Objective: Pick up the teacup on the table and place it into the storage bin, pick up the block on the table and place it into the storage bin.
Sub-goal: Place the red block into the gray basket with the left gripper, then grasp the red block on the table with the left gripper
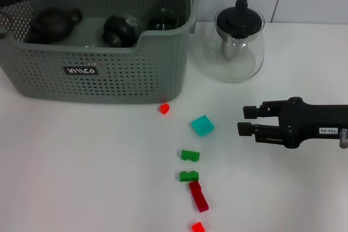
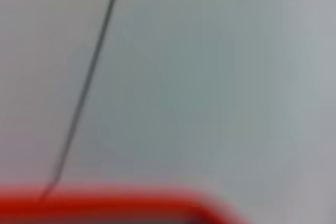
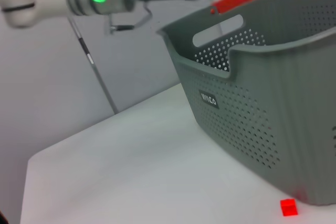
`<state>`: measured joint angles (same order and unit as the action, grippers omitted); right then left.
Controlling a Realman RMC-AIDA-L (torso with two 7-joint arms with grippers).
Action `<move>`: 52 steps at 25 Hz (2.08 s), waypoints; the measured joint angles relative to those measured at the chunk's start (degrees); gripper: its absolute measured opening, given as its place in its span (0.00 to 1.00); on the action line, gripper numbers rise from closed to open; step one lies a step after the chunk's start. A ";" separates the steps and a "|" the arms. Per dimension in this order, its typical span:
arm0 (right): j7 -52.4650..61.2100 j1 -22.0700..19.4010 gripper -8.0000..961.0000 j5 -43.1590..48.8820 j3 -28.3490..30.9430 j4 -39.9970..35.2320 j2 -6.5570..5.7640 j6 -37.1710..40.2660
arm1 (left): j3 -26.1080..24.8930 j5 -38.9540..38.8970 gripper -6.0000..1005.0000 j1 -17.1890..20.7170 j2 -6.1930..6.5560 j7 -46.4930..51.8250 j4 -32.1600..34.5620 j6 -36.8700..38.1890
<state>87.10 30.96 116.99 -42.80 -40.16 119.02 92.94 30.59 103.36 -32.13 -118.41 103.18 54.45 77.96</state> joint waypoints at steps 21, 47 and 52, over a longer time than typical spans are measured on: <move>0.01 0.01 0.55 0.02 -0.01 0.10 0.30 -0.93 | 2.63 13.29 0.75 18.96 -6.07 -61.85 -30.43 20.58; 0.09 -0.36 0.54 0.00 -0.01 0.71 0.06 -1.06 | 3.24 16.06 0.52 10.40 -6.39 -81.81 -51.65 -0.15; 0.06 -0.52 0.54 0.00 -0.01 0.70 0.01 -1.09 | 3.26 16.08 0.47 10.16 -6.40 -82.35 -52.26 -0.40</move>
<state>87.16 30.44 116.98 -42.80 -39.46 119.03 91.84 33.85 119.44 -21.97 -124.81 20.83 2.19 77.56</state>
